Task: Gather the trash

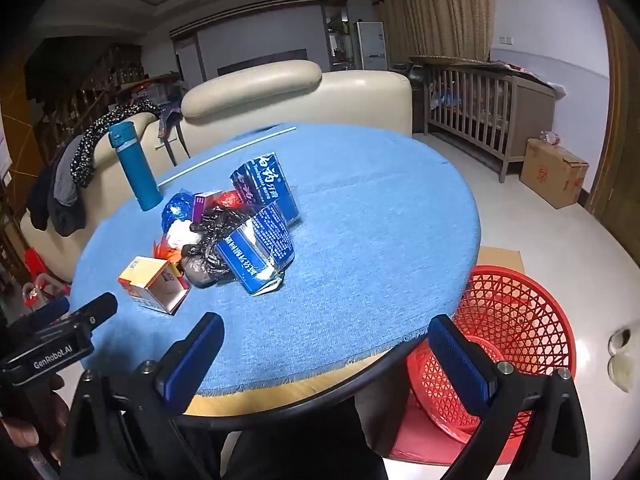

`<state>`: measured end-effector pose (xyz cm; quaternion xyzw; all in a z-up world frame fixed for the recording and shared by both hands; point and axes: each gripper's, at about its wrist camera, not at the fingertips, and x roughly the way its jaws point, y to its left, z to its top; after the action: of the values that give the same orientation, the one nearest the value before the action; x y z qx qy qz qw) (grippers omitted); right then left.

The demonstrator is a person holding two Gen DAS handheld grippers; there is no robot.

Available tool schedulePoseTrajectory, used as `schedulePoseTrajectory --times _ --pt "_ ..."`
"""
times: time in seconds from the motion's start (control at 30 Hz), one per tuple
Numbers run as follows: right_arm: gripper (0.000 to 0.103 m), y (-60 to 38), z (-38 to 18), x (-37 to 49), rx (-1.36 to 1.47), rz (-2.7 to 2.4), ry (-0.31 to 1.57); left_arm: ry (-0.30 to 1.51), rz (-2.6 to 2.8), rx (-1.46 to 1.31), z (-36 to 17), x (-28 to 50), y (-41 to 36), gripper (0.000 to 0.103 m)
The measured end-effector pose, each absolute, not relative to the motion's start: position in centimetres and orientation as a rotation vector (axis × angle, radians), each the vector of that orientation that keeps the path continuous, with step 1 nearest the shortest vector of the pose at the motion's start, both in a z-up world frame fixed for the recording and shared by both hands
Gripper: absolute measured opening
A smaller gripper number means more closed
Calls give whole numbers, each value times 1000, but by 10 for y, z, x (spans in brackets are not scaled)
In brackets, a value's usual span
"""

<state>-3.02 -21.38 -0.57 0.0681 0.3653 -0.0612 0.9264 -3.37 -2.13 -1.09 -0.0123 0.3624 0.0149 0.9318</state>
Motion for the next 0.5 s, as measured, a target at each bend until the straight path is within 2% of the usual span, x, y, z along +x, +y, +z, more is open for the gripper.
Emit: schedulePoseTrajectory --times 0.5 --pt "103 -208 -6 -31 109 -123 745 732 27 -5 -8 -35 -22 103"
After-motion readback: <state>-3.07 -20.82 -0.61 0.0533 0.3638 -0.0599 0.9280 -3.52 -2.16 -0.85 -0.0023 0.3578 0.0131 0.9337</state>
